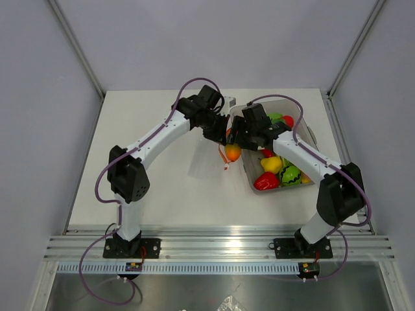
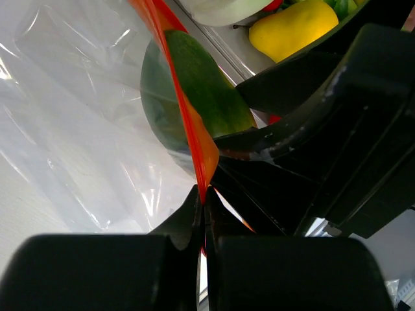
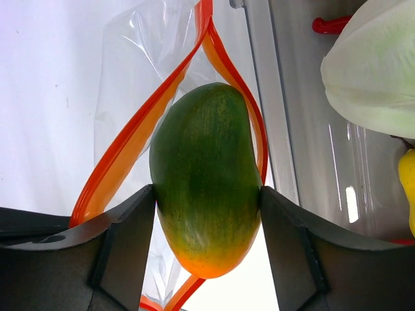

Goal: Place the food in the zip-top bag and seal the zipper
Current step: Place the fake fruit in the zipper food storage bag.

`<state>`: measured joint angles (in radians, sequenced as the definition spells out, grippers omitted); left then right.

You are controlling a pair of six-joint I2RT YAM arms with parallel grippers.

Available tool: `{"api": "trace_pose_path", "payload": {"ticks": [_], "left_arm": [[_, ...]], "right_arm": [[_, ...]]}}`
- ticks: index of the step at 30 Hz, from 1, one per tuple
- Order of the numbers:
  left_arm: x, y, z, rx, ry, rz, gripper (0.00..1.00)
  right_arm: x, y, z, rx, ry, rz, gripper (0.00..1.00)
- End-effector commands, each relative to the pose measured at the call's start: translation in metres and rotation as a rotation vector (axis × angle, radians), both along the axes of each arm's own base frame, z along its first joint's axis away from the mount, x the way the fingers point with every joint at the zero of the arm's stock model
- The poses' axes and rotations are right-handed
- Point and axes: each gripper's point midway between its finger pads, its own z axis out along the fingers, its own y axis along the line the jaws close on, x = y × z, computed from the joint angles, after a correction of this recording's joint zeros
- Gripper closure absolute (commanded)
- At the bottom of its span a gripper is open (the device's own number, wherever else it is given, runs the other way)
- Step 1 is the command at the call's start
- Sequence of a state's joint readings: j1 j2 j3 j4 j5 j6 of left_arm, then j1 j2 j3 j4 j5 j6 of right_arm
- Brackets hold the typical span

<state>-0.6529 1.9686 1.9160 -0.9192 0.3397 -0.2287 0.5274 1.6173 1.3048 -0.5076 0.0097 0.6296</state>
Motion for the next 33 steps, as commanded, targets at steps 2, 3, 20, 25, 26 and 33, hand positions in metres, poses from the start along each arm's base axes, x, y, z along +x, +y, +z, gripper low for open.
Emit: {"api": "trace_pose_path", "payload": {"ticks": [2,3,20,25,26,33], "left_arm": [[0.0,-0.017,0.063,-0.16,-0.104,-0.044,1.0],[0.0,-0.018,0.065,-0.167,-0.102,-0.048,1.0],[-0.001,-0.021,0.063,-0.172,-0.093,-0.063,1.0],[-0.002,-0.019,0.065,-0.173,-0.1,-0.064,1.0],[-0.002,-0.019,0.065,-0.172,-0.101,-0.064,1.0],[-0.003,-0.021,0.064,-0.183,-0.094,-0.073,1.0]], "right_arm": [[0.006,0.014,0.047,0.093,-0.108,0.019,0.29],[0.005,0.014,0.048,0.095,-0.102,0.022,0.29],[-0.01,-0.018,0.091,0.167,-0.247,-0.128,0.28],[-0.021,-0.084,0.069,0.046,-0.198,-0.289,0.41],[-0.022,-0.095,0.062,0.015,-0.187,-0.311,0.43],[-0.045,-0.153,-0.008,-0.343,0.032,-0.324,0.25]]}}
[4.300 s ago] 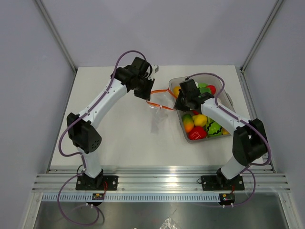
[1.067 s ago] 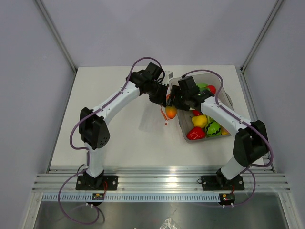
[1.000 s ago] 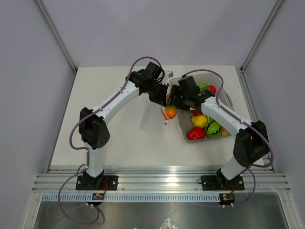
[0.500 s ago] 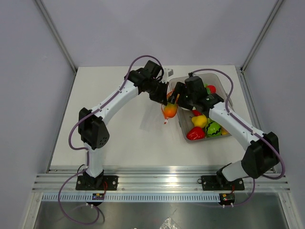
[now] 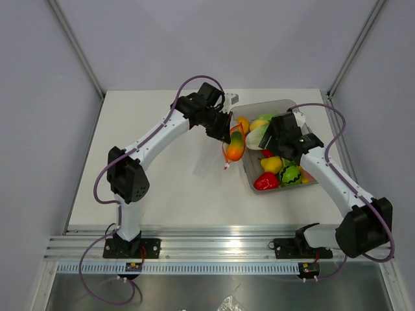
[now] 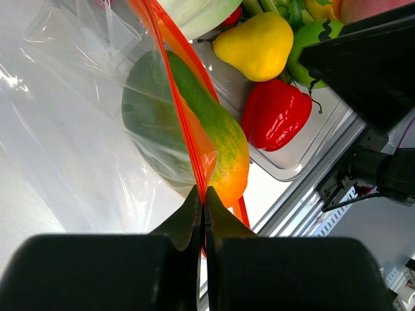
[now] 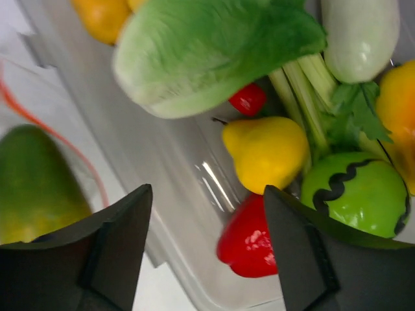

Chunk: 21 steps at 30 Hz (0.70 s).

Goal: Place the food in the zip-top bag and seal the zipper
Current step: Place the fake fruit in the zipper food storage bag.

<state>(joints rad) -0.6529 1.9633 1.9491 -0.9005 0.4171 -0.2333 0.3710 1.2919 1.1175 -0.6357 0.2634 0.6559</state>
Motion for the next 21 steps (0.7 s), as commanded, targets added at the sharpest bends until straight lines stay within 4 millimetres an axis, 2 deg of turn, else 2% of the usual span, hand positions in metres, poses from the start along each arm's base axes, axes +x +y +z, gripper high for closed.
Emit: {"api": "trace_pose_path", "payload": {"ticks": [1,13,21], "left_arm": [[0.001,-0.009,0.042,-0.098,-0.086,-0.027,1.0],[-0.001,-0.005,0.043,-0.089,-0.096,-0.026,1.0],[-0.001,-0.004,0.043,-0.087,-0.097,-0.026,1.0]], "right_arm": [[-0.018,-0.021,-0.045,-0.185,0.187,0.034,0.21],[-0.008,-0.028,-0.088,-0.285,0.293,0.021,0.16],[0.008,-0.018,-0.093,-0.243,0.274,0.061,0.15]]}}
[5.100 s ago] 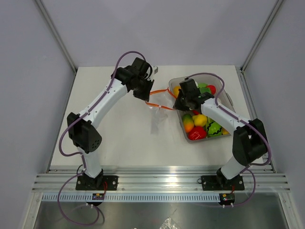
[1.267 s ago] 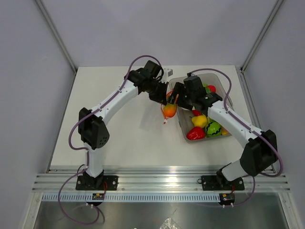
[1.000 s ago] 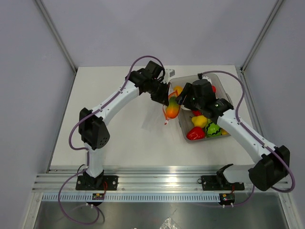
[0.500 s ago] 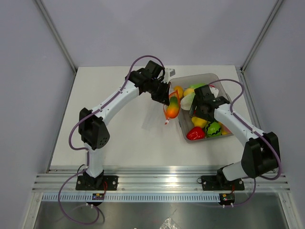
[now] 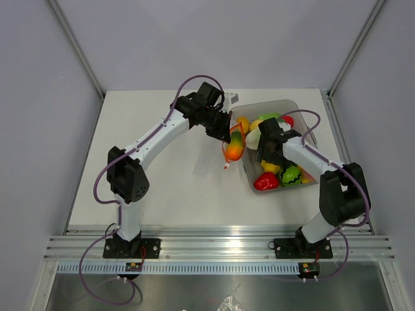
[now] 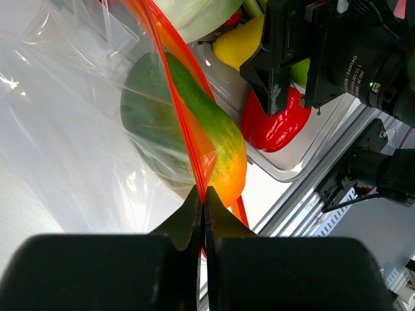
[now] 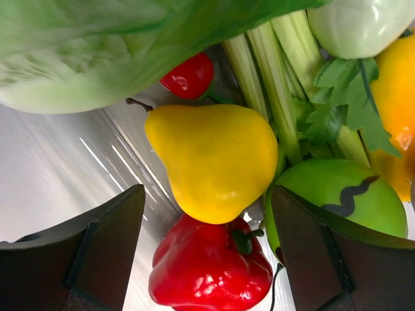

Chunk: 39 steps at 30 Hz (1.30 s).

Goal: Place the food in the zip-top bag and seal the zipper
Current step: Place the fake fruit in the zipper food storage bag, then adjust the fake vegetable in the bin.

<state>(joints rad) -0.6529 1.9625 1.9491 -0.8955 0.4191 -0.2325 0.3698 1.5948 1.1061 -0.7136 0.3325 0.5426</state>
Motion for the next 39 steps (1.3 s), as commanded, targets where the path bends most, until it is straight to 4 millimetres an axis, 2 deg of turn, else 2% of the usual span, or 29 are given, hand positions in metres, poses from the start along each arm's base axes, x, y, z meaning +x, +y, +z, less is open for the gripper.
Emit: {"api": "trace_pose_path", "payload": {"ticks": [1,5,6,8,12,14,16,19,20,21,22,23,28,30,31,32,34,35,39], "left_arm": [[-0.002,-0.003,0.043,-0.082,-0.099,-0.024,1.0],[0.0,-0.003,0.041,-0.078,-0.101,-0.022,1.0],[-0.001,-0.003,0.042,-0.079,-0.1,-0.023,1.0],[0.0,-0.002,0.041,-0.077,-0.102,-0.022,1.0],[0.001,-0.002,0.041,-0.075,-0.104,-0.025,1.0],[0.001,-0.002,0.039,-0.072,-0.102,-0.024,1.0],[0.002,-0.003,0.039,-0.074,-0.103,-0.023,1.0],[0.003,-0.003,0.041,-0.079,-0.103,-0.022,1.0],[0.003,-0.003,0.041,-0.08,-0.1,-0.024,1.0],[0.003,-0.004,0.04,-0.079,-0.103,-0.025,1.0],[0.003,-0.003,0.041,-0.078,-0.102,-0.023,1.0],[0.004,-0.002,0.041,-0.077,-0.103,-0.023,1.0],[0.006,0.001,0.042,-0.079,-0.104,-0.016,1.0],[0.006,0.001,0.041,-0.079,-0.102,-0.016,1.0],[0.007,0.0,0.042,-0.081,-0.102,-0.017,1.0],[0.007,0.001,0.041,-0.078,-0.101,-0.014,1.0],[0.008,0.001,0.04,-0.077,-0.1,-0.015,1.0],[0.008,0.002,0.041,-0.076,-0.1,-0.016,1.0],[0.009,0.004,0.04,-0.071,-0.1,-0.011,1.0]], "right_arm": [[0.024,0.005,0.018,0.025,-0.094,0.009,0.15],[0.027,0.006,0.033,0.06,-0.169,0.024,0.16],[0.027,0.002,0.05,0.064,-0.229,0.007,0.16],[0.026,-0.009,0.07,0.073,-0.312,-0.033,0.19],[0.024,-0.039,0.095,0.052,-0.414,-0.121,0.22],[0.025,-0.053,0.102,0.053,-0.447,-0.156,0.22],[0.025,-0.06,0.102,0.058,-0.437,-0.168,0.22],[0.031,-0.092,0.094,0.042,-0.395,-0.253,0.23],[0.032,-0.093,0.091,0.037,-0.385,-0.249,0.23],[0.035,-0.104,0.088,0.045,-0.376,-0.279,0.25],[0.042,-0.107,0.09,0.053,-0.383,-0.282,0.25],[0.046,-0.11,0.079,0.049,-0.343,-0.28,0.26],[0.07,-0.127,0.053,0.063,-0.246,-0.301,0.26],[0.082,-0.131,0.042,0.063,-0.213,-0.307,0.26],[0.089,-0.133,0.043,0.065,-0.22,-0.31,0.26],[0.092,-0.134,0.032,0.064,-0.192,-0.313,0.26],[0.102,-0.133,0.026,0.079,-0.183,-0.305,0.24],[0.104,-0.132,0.014,0.08,-0.151,-0.297,0.23],[0.116,-0.118,-0.004,0.153,-0.117,-0.251,0.2]]}}
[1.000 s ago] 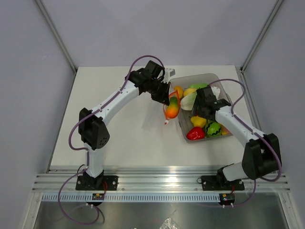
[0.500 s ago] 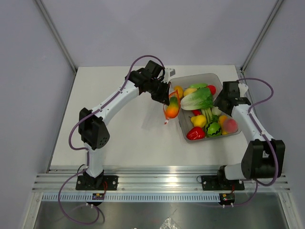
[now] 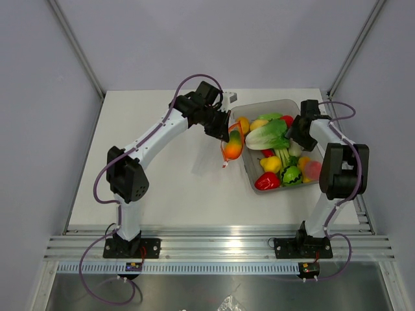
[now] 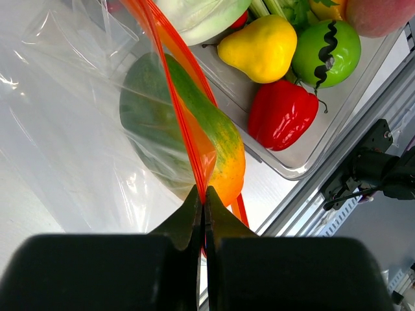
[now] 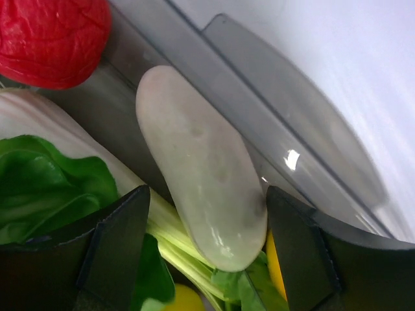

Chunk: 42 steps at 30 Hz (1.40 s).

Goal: Place the food in the zip-top bag and seal the zipper
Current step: Adjust the fake vegetable in the bin.

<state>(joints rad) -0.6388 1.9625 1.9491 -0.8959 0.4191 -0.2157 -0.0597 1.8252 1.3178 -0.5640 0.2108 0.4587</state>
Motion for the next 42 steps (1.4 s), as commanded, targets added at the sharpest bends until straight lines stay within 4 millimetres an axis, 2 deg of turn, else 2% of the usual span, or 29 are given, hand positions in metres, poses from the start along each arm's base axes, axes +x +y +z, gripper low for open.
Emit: {"api": "trace_pose_path", "payload": {"ticks": [1,4,5,6,7,8,9,10,11,13,14,16,17,19,21,22,23,24,25,26,27,29,31,32,33,35,36,39,42], "left_arm": [[0.004,-0.001,0.039,-0.074,-0.084,-0.013,1.0],[0.003,-0.001,0.039,-0.079,-0.08,-0.013,1.0],[0.003,-0.002,0.039,-0.081,-0.078,-0.013,1.0],[0.003,-0.002,0.04,-0.084,-0.079,-0.015,1.0],[0.002,-0.002,0.04,-0.085,-0.079,-0.016,1.0],[0.003,-0.002,0.04,-0.085,-0.078,-0.015,1.0],[0.003,-0.003,0.039,-0.087,-0.076,-0.017,1.0],[0.003,-0.004,0.039,-0.09,-0.076,-0.017,1.0],[0.002,-0.004,0.041,-0.095,-0.073,-0.017,1.0],[0.002,-0.006,0.04,-0.103,-0.067,-0.022,1.0],[0.002,-0.007,0.04,-0.105,-0.067,-0.022,1.0],[0.002,-0.007,0.043,-0.109,-0.073,-0.023,1.0],[0.002,-0.007,0.043,-0.109,-0.075,-0.024,1.0],[0.002,-0.007,0.047,-0.114,-0.081,-0.025,1.0],[0.002,-0.008,0.051,-0.122,-0.087,-0.028,1.0],[0.003,-0.008,0.052,-0.123,-0.09,-0.028,1.0],[0.003,-0.007,0.054,-0.127,-0.093,-0.027,1.0],[0.003,-0.007,0.056,-0.129,-0.097,-0.026,1.0],[0.004,-0.007,0.058,-0.13,-0.102,-0.025,1.0],[0.004,-0.007,0.058,-0.13,-0.103,-0.026,1.0],[0.004,-0.007,0.058,-0.131,-0.104,-0.025,1.0],[0.004,-0.007,0.057,-0.132,-0.097,-0.024,1.0],[0.005,-0.008,0.057,-0.137,-0.094,-0.022,1.0],[0.004,-0.009,0.057,-0.14,-0.09,-0.023,1.0],[0.004,-0.009,0.057,-0.142,-0.09,-0.022,1.0],[0.003,-0.008,0.056,-0.138,-0.087,-0.021,1.0],[0.002,-0.008,0.059,-0.142,-0.091,-0.023,1.0],[0.002,-0.007,0.058,-0.139,-0.096,-0.019,1.0],[0.002,-0.006,0.06,-0.141,-0.098,-0.019,1.0]], "right_arm": [[0.019,0.012,-0.001,0.069,-0.03,0.065,0.2],[0.02,0.018,-0.008,0.102,-0.023,0.072,0.29],[0.019,0.016,-0.004,0.089,-0.033,0.061,0.45],[0.021,0.014,0.003,0.082,-0.059,0.056,0.53],[0.017,0.014,0.005,0.077,-0.065,0.046,0.62],[0.016,0.011,0.022,0.06,-0.107,0.038,0.66],[0.013,0.009,0.028,0.051,-0.122,0.029,0.73],[0.011,0.007,0.037,0.042,-0.139,0.019,0.73],[0.009,0.003,0.055,0.02,-0.18,0.006,0.73],[0.002,0.001,0.067,0.007,-0.203,-0.007,0.73],[-0.002,-0.002,0.082,-0.011,-0.236,-0.017,0.73],[-0.012,-0.005,0.088,-0.023,-0.236,-0.031,0.73],[-0.017,-0.006,0.099,-0.03,-0.261,-0.037,0.73],[-0.028,-0.003,0.109,-0.018,-0.287,-0.034,0.73],[-0.037,0.01,0.105,0.034,-0.29,0.006,0.73],[-0.04,0.017,0.106,0.065,-0.301,0.025,0.73],[-0.041,0.032,0.117,0.128,-0.358,0.084,0.73],[-0.05,0.039,0.105,0.158,-0.344,0.105,0.72],[-0.055,0.048,0.112,0.195,-0.38,0.137,0.72],[-0.059,0.063,0.111,0.251,-0.385,0.186,0.71],[-0.064,0.069,0.104,0.268,-0.377,0.203,0.7],[-0.066,0.082,0.105,0.285,-0.391,0.248,0.69],[-0.067,0.09,0.097,0.294,-0.374,0.276,0.62],[-0.07,0.1,0.093,0.289,-0.346,0.307,0.57],[-0.068,0.101,0.097,0.273,-0.342,0.315,0.37],[-0.07,0.089,0.093,0.2,-0.3,0.279,0.26],[-0.069,0.087,0.099,0.183,-0.313,0.272,0.18],[-0.073,0.079,0.125,0.153,-0.386,0.233,0.15],[-0.076,0.088,0.151,0.187,-0.466,0.237,0.19]]}}
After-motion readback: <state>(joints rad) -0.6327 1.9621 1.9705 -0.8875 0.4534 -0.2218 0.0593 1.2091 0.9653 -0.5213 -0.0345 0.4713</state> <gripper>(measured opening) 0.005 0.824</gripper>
